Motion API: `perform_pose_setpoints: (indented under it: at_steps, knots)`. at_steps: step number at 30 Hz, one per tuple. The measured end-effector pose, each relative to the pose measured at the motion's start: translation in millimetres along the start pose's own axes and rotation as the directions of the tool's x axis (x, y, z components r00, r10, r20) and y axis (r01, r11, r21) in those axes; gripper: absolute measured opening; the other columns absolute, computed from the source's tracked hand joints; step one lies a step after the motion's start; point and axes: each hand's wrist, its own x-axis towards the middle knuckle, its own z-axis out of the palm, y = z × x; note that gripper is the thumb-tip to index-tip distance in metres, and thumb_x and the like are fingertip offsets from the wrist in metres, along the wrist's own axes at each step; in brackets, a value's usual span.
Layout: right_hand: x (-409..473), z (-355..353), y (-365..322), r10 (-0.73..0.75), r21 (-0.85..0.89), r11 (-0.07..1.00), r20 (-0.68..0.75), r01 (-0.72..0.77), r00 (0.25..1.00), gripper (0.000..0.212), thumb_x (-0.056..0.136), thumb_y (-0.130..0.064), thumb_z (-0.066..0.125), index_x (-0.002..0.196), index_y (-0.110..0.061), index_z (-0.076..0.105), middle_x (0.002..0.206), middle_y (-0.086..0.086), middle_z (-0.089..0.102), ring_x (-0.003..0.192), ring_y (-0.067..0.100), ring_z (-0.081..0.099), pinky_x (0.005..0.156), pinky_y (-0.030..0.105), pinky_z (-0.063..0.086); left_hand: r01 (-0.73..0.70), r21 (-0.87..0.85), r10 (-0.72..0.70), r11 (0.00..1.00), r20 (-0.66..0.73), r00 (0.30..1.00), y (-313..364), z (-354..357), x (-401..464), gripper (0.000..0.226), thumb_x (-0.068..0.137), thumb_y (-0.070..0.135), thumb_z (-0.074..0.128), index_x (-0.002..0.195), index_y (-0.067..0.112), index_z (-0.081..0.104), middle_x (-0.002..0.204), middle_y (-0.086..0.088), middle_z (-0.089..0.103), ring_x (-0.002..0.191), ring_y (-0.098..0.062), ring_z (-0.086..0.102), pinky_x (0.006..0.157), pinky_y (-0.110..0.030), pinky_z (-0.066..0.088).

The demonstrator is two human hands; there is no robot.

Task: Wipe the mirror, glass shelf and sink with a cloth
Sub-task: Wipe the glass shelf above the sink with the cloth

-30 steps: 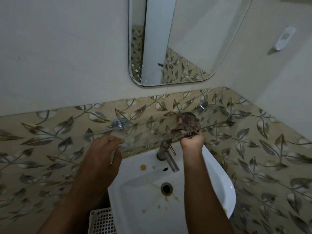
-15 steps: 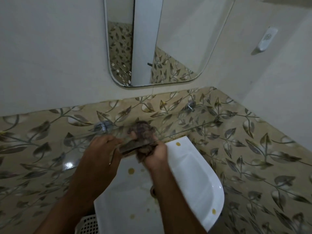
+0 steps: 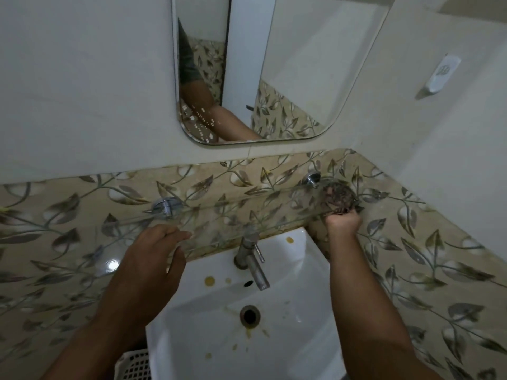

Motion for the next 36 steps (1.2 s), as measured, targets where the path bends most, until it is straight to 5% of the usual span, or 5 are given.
perform_pose_setpoints:
  at_steps: [12,23,27,31,36]
  knots:
    - [-60.1,-19.3,82.6,0.296,-0.09,0.955,0.239,-0.283,0.925,0.048,0.09,-0.026,0.048,0.131,-0.006,0.062,0.126,0.019,0.066,0.105,0.036,0.067,0.101,0.049,0.049,0.003,0.018,-0.002,1.0,-0.023,1.0,1.5,0.9,-5.2,0.041,0.092,0.031,0.042,0.113,0.012,0.072,0.108,-0.001,0.065,0.103,-0.015,0.053,0.09,-0.014,0.03]
    - [-236.6,-27.1,212.3,0.74,-0.225,0.668,0.306,-0.71,0.599,0.048,0.104,-0.032,0.04,0.13,0.002,0.062,0.129,0.027,0.063,0.104,0.038,0.066,0.091,0.047,0.057,0.177,0.064,-0.173,0.982,-0.064,0.983,-17.6,-31.9,-32.3,0.042,0.092,0.031,0.041,0.113,0.01,0.071,0.112,-0.008,0.065,0.107,-0.024,0.056,0.094,-0.028,0.04]
    - [-262.6,-35.2,223.0,0.755,-0.22,0.652,0.277,-0.725,0.594,0.045,0.108,-0.024,0.028,0.095,-0.001,0.064,0.07,0.019,0.069,0.05,0.027,0.067,0.043,0.03,0.056,0.244,0.072,-0.232,0.967,-0.136,0.963,-33.1,-50.8,-48.6,0.041,0.091,0.029,0.042,0.114,0.011,0.071,0.109,-0.007,0.065,0.106,-0.021,0.053,0.092,-0.024,0.036]
    - [-302.0,-49.8,247.6,0.812,-0.457,0.58,0.252,-0.675,0.527,0.047,0.103,-0.029,0.04,0.126,0.002,0.066,0.129,0.023,0.064,0.119,0.036,0.062,0.108,0.044,0.047,0.287,0.102,-0.271,0.952,-0.147,0.951,-41.3,-59.9,-51.9,0.037,0.091,0.024,0.045,0.112,0.007,0.071,0.107,-0.01,0.065,0.104,-0.028,0.056,0.093,-0.033,0.04]
    - [-331.7,-73.6,229.8,0.857,-0.645,0.51,0.328,-0.568,0.398,0.045,0.099,-0.034,0.052,0.131,-0.004,0.064,0.14,0.019,0.058,0.133,0.036,0.051,0.118,0.047,0.034,0.292,0.078,-0.275,0.953,-0.178,0.945,-43.2,-68.0,-57.9,0.022,0.094,0.006,0.061,0.114,0.007,0.071,0.11,-0.009,0.065,0.108,-0.026,0.056,0.096,-0.028,0.038]
